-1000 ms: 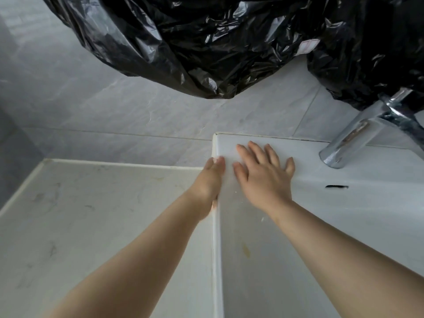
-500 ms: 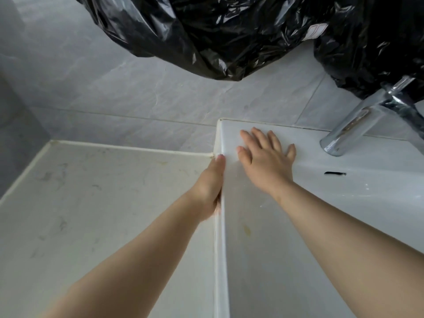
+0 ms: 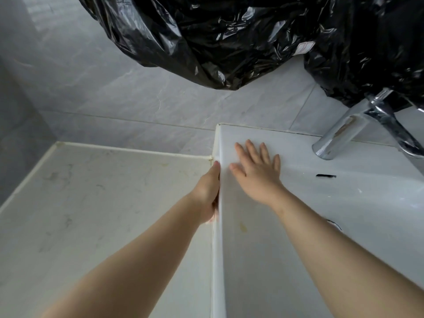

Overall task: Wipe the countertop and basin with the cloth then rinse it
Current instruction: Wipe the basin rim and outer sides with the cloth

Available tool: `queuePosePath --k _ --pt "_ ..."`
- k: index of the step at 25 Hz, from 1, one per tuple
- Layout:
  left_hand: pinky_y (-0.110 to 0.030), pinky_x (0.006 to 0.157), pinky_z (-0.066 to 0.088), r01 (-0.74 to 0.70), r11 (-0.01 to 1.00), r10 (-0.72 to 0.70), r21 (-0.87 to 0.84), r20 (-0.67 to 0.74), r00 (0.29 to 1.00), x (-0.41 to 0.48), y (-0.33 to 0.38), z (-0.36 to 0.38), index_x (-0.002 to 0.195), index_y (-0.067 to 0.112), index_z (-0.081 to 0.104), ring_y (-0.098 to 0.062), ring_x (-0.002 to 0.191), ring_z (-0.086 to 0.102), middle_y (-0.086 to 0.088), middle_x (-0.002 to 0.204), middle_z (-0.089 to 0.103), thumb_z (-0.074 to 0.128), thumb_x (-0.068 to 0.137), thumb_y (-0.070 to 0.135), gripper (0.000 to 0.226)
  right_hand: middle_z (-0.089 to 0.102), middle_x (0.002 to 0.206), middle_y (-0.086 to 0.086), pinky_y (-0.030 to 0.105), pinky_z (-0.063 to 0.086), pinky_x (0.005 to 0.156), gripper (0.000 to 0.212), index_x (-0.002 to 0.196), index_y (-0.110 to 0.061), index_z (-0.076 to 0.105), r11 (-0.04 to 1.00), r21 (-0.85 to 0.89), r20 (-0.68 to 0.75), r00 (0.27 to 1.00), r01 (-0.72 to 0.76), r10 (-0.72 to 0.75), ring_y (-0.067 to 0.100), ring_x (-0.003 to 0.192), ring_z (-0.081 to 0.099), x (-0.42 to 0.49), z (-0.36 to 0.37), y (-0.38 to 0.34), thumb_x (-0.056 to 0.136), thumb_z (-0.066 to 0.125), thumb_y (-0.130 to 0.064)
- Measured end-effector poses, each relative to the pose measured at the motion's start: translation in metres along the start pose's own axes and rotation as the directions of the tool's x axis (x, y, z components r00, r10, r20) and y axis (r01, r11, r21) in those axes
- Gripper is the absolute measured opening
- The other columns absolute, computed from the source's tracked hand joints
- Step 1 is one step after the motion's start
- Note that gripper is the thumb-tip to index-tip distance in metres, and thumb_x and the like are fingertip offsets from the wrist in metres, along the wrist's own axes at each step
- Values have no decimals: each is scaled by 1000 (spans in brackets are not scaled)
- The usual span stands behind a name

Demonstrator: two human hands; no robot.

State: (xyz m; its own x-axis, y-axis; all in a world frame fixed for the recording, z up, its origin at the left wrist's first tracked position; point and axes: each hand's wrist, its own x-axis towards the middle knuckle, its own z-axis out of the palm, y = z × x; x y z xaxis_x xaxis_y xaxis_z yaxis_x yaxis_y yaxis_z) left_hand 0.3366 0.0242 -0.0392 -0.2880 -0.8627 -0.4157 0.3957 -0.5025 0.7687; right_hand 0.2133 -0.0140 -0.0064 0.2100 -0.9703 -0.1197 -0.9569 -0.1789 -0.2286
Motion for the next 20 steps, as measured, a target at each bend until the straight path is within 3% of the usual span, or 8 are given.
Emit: queuePosePath --k 3,5,7,9,14,18,20 --pt "-27 80 52 -55 998 55 22 15 998 -44 -30 2 124 24 54 -17 97 65 -9 109 69 22 99 51 48 1 158 -5 40 -1 115 45 145 -29 28 961 261 -92 994 86 -64 16 145 -8 -38 19 3 100 33 -31" --pt "-23 77 51 -93 994 93 50 -1 996 -50 -44 0 128 29 49 -15 102 63 -8 118 65 25 98 52 45 3 158 -4 40 4 116 41 141 -29 35 965 262 -29 1000 2 6 16 146 -3 -56 32 8 100 32 -25" --pt "-25 73 55 -35 998 34 59 17 999 -32 -33 -2 127 19 52 -17 103 64 -7 118 65 23 98 50 51 0 159 -5 45 4 115 44 144 -33 27 981 166 124 989 -98 78 19 146 -3 -68 44 10 101 26 -25" --pt "-27 76 56 21 999 -22 28 20 1000 -22 -21 -2 122 15 59 -21 102 65 -9 115 67 22 97 54 59 -4 158 -7 48 2 115 47 146 -37 16 984 139 184 979 -112 86 18 145 -6 -76 53 12 101 23 -27" --pt "-23 85 53 -43 998 44 36 -41 998 -68 -47 9 125 21 56 -12 105 64 1 115 67 17 100 48 54 -6 158 -11 47 -6 114 48 145 -42 12 969 197 187 976 -149 112 14 145 -11 -73 58 13 100 23 -30" --pt "-21 61 56 -72 997 72 5 19 997 -40 -36 -2 113 10 62 -14 73 69 -4 85 73 21 100 46 55 -2 158 -10 49 -6 114 47 144 -40 19 958 243 175 978 -154 113 15 145 -8 -75 57 9 100 27 -29" --pt "-23 62 56 -87 996 87 14 -43 995 -29 -22 -1 112 10 63 -18 77 67 -7 90 71 22 99 48 57 -1 158 -10 49 -7 113 47 144 -40 20 952 266 166 980 -154 112 15 145 -8 -76 57 10 100 28 -28"
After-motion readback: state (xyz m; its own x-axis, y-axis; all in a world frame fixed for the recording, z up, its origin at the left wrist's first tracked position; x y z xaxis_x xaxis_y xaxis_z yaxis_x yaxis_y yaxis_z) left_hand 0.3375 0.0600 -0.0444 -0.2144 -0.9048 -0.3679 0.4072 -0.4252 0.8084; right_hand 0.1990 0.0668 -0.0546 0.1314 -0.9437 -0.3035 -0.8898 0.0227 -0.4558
